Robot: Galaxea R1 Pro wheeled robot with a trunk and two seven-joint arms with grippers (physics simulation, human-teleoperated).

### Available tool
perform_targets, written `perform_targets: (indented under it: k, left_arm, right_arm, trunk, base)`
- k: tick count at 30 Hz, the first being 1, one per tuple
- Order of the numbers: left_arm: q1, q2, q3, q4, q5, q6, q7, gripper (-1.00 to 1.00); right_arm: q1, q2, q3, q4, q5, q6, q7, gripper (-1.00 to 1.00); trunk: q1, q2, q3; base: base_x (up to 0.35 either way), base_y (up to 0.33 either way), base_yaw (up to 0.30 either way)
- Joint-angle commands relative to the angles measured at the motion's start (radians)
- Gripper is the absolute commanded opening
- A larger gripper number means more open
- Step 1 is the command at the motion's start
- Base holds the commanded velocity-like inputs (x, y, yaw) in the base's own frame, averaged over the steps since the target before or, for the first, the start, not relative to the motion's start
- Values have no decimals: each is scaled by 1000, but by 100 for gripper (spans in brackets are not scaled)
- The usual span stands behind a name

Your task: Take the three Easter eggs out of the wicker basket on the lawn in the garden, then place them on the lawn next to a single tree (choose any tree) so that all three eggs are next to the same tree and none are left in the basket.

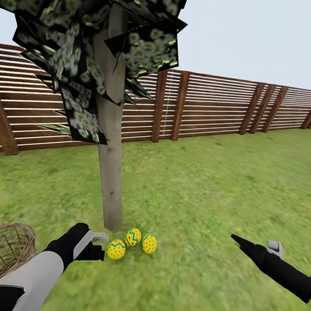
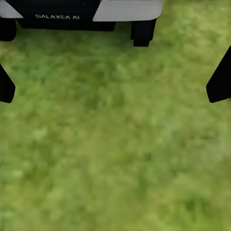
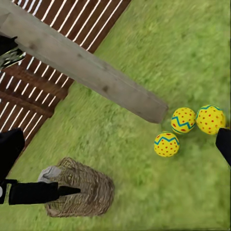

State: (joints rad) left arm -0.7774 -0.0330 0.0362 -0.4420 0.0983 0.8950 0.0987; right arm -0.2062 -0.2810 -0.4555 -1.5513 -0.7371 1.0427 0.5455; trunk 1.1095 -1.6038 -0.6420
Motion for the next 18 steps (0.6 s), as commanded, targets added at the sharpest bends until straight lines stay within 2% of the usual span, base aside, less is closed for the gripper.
perform_targets:
  k: [1,7,18]
  left_arm:
    - [0,-1,4,-1,11,4,11,100]
    - [0,-1,4,-2,11,3,13,100]
    - [6,-1,4,-3,11,1,12,100]
  right_arm:
    - [-1,2,1,-1,7,4,-50,100]
    - [-1,4,8,-7,7,4,-219,100]
    - [-1,0,12,-12,7,4,-383,100]
  trunk:
    - [-4,7,2]
    - [-27,49,21]
    - [-69,126,56]
  base:
    - [0,0,0]
    - [0,0,0]
    - [0,0,0]
